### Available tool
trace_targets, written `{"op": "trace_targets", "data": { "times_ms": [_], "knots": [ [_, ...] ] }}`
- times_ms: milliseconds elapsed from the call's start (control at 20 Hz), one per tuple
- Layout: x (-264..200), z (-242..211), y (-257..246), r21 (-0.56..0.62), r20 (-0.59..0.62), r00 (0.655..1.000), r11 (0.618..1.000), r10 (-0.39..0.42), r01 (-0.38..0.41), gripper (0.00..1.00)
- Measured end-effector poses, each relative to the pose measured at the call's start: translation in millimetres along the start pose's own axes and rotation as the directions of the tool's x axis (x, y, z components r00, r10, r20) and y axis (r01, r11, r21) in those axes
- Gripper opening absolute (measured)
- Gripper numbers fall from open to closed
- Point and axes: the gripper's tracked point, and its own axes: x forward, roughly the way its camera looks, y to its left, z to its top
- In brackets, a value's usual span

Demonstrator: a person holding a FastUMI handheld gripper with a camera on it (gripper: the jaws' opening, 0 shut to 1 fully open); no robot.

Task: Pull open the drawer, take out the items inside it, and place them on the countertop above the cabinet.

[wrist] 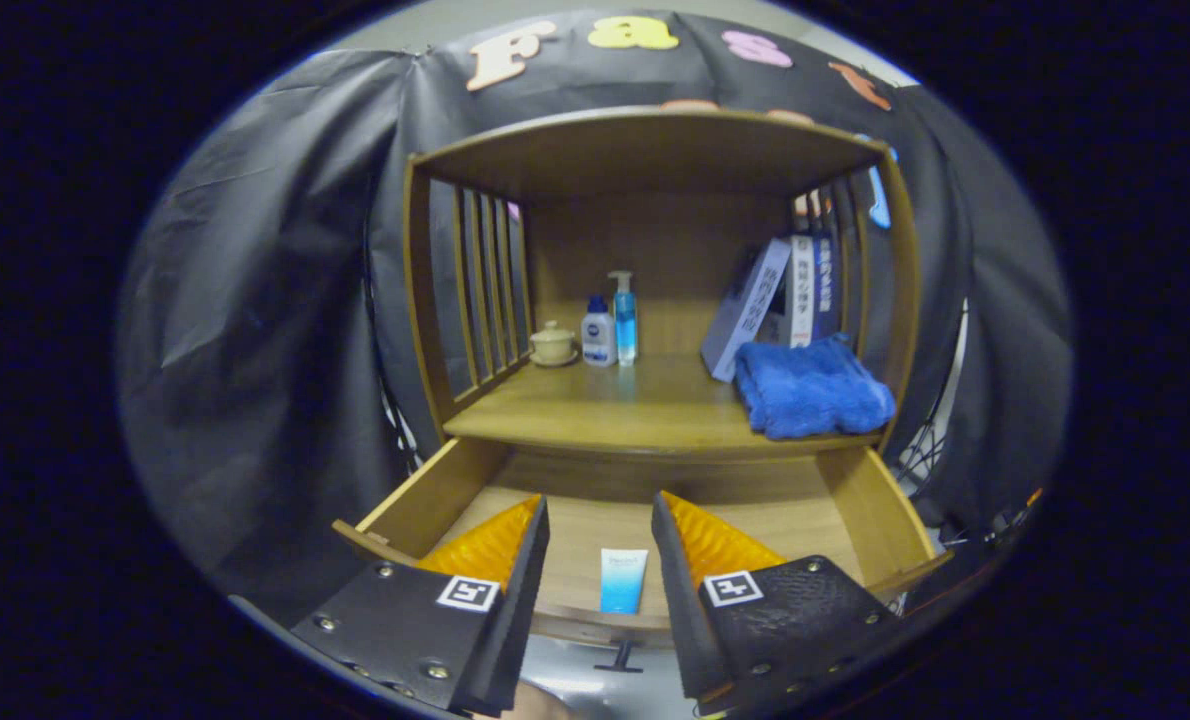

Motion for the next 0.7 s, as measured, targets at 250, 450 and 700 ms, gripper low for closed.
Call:
{"op": "trace_targets", "data": {
  "times_ms": [250, 450, 700],
  "knots": [
    [62, -49, -18, -0.096, -0.325, 0.945, 0.995, -0.046, 0.016, 0.60],
    [90, -111, -23, -0.127, -0.547, 0.833, 0.992, -0.079, 0.011, 0.61],
    [100, -153, -19, -0.127, -0.687, 0.721, 0.992, -0.090, 0.004, 0.61]
  ]
}}
